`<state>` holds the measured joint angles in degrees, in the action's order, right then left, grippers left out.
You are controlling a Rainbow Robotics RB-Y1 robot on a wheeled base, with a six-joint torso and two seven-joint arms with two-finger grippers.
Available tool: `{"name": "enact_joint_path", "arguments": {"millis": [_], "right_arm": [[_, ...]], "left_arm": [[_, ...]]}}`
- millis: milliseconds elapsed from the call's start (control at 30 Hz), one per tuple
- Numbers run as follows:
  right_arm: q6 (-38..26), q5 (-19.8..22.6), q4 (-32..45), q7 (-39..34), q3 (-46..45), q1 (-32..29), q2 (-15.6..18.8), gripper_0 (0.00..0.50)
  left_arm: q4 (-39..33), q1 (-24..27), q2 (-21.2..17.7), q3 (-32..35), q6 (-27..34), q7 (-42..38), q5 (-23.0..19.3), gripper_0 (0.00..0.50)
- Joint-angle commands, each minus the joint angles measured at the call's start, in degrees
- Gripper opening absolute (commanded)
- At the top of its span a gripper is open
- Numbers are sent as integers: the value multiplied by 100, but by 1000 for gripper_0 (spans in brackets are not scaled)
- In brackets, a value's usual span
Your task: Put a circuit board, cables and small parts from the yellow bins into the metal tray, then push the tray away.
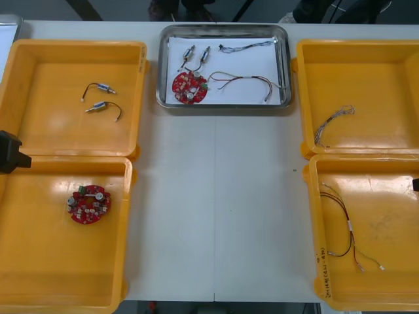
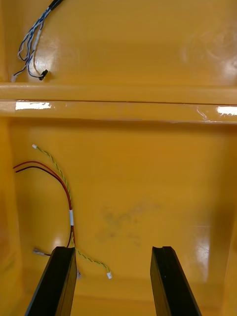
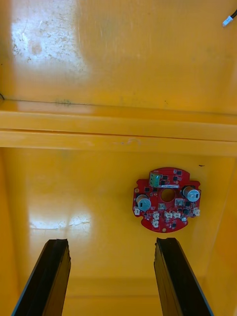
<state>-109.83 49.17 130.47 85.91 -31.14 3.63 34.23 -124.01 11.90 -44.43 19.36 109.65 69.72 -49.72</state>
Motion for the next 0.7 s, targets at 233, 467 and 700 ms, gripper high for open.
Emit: {"name": "enact_joint_path", "arguments": {"millis": [233,467,700], "right_arm": [[-17,93,101,-329,-50,-187,409,431],[-17,154,-224,-355,90,-73,602,431],[-17,128,-294,-399,187,-55,672,432]], "left_arm": [[-168,-83,-250,173,35,393,-38,500],[-168,-83,-250,173,35,393,-38,500],[-168,-83,-250,173,35,393,-38,500]]}}
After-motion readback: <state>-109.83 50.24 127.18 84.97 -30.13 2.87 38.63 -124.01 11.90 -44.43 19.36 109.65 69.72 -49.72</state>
